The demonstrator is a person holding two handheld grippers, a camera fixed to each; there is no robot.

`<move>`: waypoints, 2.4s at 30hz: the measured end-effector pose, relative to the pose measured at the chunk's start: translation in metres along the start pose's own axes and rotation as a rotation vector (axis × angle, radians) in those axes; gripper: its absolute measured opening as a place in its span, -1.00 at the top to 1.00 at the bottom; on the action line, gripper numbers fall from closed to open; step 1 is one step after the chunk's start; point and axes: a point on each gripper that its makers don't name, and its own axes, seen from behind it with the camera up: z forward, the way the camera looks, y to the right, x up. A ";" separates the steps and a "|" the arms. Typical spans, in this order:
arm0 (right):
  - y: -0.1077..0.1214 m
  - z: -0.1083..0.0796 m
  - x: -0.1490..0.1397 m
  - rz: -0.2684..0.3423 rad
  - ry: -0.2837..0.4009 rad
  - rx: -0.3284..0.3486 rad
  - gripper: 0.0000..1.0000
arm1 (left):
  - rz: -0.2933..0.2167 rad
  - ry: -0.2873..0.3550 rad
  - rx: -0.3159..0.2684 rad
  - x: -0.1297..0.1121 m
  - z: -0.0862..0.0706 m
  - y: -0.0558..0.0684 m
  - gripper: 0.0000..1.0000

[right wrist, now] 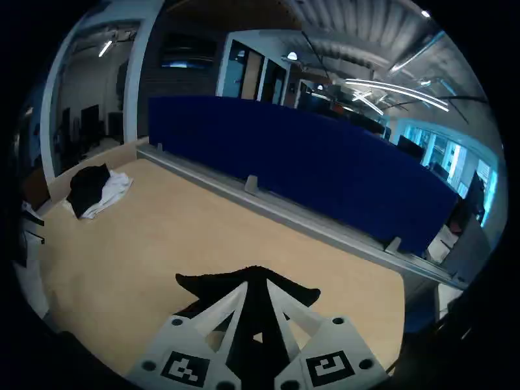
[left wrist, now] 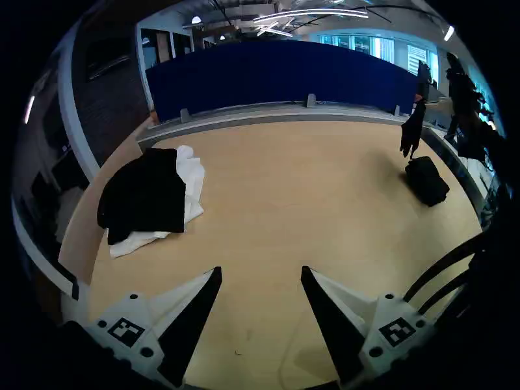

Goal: Fold towel

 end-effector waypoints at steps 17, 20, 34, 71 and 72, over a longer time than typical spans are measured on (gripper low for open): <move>0.013 -0.048 -0.074 0.075 -0.079 -0.058 0.90 | 0.025 0.000 -0.017 0.005 0.000 0.011 -0.80; 0.018 -0.059 -0.096 0.103 -0.104 -0.074 0.90 | 0.032 -0.002 -0.021 0.004 0.000 0.012 -0.80; 0.029 -0.082 -0.192 0.236 -0.237 -0.154 0.90 | 0.052 -0.005 -0.025 0.003 -0.004 0.017 -0.80; 0.021 -0.078 -0.292 0.364 -0.381 -0.272 0.78 | 0.066 -0.002 -0.017 0.010 -0.003 0.015 -0.80; 0.020 -0.079 -0.291 0.362 -0.376 -0.275 0.75 | 0.066 -0.002 -0.017 0.011 -0.003 0.014 -0.80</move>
